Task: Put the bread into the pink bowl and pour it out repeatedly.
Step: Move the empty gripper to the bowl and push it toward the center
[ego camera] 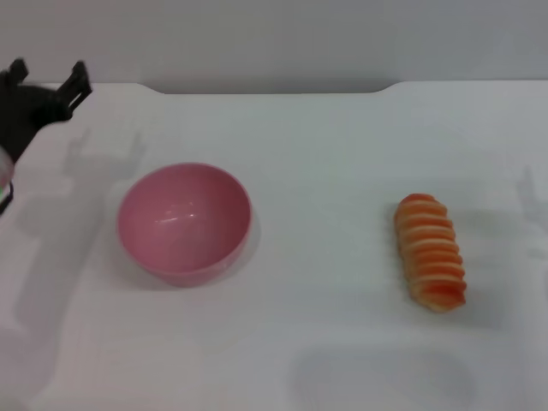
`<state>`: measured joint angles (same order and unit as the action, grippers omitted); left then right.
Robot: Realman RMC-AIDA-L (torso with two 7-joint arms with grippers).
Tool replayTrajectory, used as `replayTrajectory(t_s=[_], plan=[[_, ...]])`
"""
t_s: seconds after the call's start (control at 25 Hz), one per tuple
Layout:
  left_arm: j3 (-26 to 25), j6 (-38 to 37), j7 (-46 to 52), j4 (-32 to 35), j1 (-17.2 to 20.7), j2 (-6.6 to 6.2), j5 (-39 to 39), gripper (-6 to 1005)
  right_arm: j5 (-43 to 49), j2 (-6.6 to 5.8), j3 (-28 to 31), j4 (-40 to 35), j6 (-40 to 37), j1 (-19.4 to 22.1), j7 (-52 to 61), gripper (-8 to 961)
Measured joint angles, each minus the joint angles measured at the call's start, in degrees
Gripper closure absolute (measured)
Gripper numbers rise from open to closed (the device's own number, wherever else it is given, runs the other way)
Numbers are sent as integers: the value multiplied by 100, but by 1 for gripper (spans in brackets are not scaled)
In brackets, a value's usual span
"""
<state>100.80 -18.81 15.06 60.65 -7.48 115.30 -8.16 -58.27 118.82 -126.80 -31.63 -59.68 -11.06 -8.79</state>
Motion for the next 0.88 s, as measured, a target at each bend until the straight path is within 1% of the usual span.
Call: replayTrajectory(t_s=[0.04, 0.08, 0.12, 0.16, 0.24, 0.36, 0.4, 0.52, 0.68, 0.88], plan=[[27, 586, -12, 533, 112, -51, 97, 142, 0, 0, 0, -4, 2, 4, 0, 166], [33, 1953, -25, 1648, 261, -91, 365, 142, 3, 0, -6, -2, 2, 3, 0, 166], [33, 1953, -25, 1648, 261, -91, 365, 142, 3, 0, -6, -2, 2, 3, 0, 166], [28, 2477, -52, 2039, 289, -86, 456, 142, 3, 0, -11, 3, 2, 0, 0, 166], [20, 3460, -207, 2585, 313, -22, 536, 142, 4, 0, -23, -3, 2, -7, 0, 166], [34, 4532, -536, 2996, 299, 191, 504, 142, 6, 0, -27, -11, 2, -19, 0, 166], [80, 4866, -617, 3076, 288, 244, 487, 142, 7, 0, -28, -14, 2, -21, 0, 166], [352, 5608, -692, 3223, 204, 257, 461, 142, 8, 0, -28, -23, 2, -27, 0, 166], [503, 6347, -730, 3435, 121, 261, 415, 142, 9, 0, -26, -23, 2, -52, 0, 166], [556, 6763, -713, 3642, 131, 266, 396, 142, 9, -5, -19, 0, 1, -99, 0, 167]])
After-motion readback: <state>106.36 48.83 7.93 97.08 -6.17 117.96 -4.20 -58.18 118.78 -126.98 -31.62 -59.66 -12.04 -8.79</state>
